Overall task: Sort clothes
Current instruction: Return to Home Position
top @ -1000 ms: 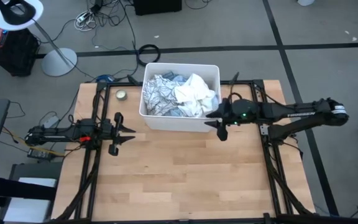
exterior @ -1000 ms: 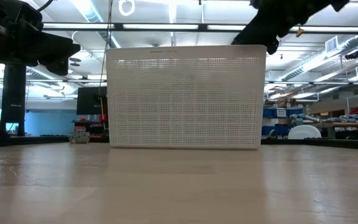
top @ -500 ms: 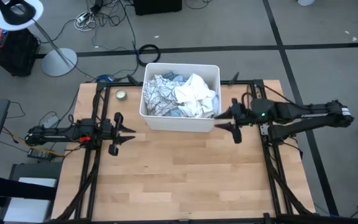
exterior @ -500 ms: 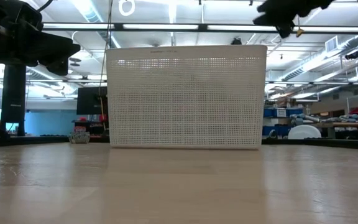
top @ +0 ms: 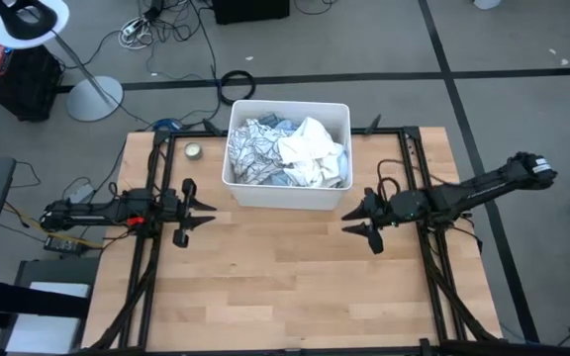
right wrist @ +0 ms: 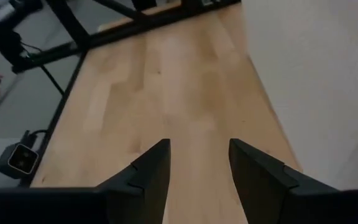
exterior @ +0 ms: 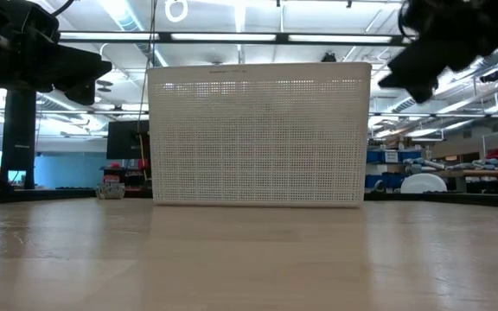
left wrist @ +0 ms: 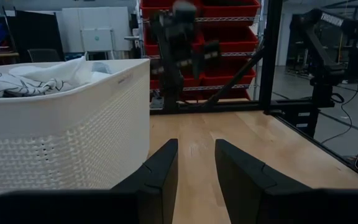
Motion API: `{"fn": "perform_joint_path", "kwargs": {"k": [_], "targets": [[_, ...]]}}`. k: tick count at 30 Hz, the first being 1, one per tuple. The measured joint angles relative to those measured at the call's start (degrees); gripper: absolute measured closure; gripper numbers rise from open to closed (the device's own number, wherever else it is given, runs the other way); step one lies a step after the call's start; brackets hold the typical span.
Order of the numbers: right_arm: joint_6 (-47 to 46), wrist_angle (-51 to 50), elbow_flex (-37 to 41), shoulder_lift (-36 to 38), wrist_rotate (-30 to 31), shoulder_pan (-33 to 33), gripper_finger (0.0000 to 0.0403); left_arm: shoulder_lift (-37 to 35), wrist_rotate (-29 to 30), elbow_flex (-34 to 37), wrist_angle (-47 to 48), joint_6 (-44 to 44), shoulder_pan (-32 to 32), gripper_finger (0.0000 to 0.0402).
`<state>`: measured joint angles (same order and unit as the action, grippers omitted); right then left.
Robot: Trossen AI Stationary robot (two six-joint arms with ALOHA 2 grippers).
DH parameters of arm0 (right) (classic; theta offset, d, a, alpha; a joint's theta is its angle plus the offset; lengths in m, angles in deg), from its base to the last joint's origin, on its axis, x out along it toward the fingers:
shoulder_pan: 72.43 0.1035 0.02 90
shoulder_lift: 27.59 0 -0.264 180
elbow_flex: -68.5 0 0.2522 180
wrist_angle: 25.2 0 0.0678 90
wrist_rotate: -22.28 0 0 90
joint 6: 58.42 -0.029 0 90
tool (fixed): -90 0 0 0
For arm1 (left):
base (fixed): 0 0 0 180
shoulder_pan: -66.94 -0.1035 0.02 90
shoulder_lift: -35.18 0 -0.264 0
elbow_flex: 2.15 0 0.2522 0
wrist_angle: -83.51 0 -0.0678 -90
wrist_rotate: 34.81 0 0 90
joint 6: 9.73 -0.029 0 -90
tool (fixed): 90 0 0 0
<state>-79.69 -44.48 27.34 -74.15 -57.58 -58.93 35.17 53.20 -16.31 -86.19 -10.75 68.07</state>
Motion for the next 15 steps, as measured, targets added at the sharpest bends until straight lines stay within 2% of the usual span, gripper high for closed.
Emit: {"fn": "perform_joint_path", "kwargs": {"k": [3, 6, 11, 15], "targets": [[-0.1, 11.8, 8.4, 0.1, 0.2, 0.9, 0.0237, 0.0, 0.0, 0.0, 0.0, 0.0, 0.0, 0.0289], [-0.2, 17.6, 15.3, 0.1, 0.2, 1.0, 0.0238, 0.0, 0.0, 0.0, 0.0, 0.0, 0.0, 0.0289], [-4.5, 20.6, 21.9, 0.1, 1.6, 0.6, 0.0238, 0.0, 0.0, 0.0, 0.0, 0.0, 0.0, 0.0289], [-4.2, 21.6, 24.5, 0.1, 2.5, -0.7, 0.0239, 0.0, 0.0, 0.0, 0.0, 0.0, 0.0, 0.0289]]}}
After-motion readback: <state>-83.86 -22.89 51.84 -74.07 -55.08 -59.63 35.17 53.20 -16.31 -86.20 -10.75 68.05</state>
